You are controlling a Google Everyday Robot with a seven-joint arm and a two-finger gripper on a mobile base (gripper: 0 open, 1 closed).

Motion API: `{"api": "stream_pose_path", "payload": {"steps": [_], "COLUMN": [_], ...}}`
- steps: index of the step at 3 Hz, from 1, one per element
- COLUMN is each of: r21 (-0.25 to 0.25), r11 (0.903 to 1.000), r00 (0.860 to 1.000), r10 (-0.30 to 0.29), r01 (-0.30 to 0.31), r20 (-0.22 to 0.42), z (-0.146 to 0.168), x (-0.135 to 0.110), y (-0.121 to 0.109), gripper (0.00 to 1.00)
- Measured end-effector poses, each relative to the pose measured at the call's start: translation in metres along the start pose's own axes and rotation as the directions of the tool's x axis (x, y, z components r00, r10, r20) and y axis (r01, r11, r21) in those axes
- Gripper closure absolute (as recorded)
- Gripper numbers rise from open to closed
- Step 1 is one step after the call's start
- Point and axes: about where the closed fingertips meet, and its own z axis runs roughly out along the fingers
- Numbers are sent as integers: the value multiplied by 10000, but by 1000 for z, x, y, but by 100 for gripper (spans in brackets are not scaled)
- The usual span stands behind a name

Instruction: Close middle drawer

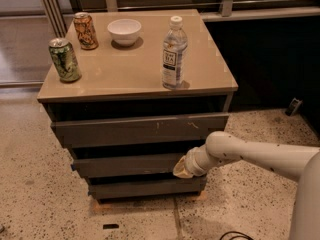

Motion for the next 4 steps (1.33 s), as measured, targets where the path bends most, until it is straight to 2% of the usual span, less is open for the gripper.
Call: {"api": "stream_pose_path", "payload": {"steps": [1, 2, 4], "r21": [-872, -1081, -1082], "r11": [9904, 9871, 9871], "r00": [9942, 9929, 9930], "r10": [1054, 1156, 1156], "r01": [-1069, -1178, -1178], "r20": [-218, -261, -261], "z": [-22, -23, -23], "x": [-12, -12, -12], "y": [17, 23, 23], "gripper": [100, 74, 27]}}
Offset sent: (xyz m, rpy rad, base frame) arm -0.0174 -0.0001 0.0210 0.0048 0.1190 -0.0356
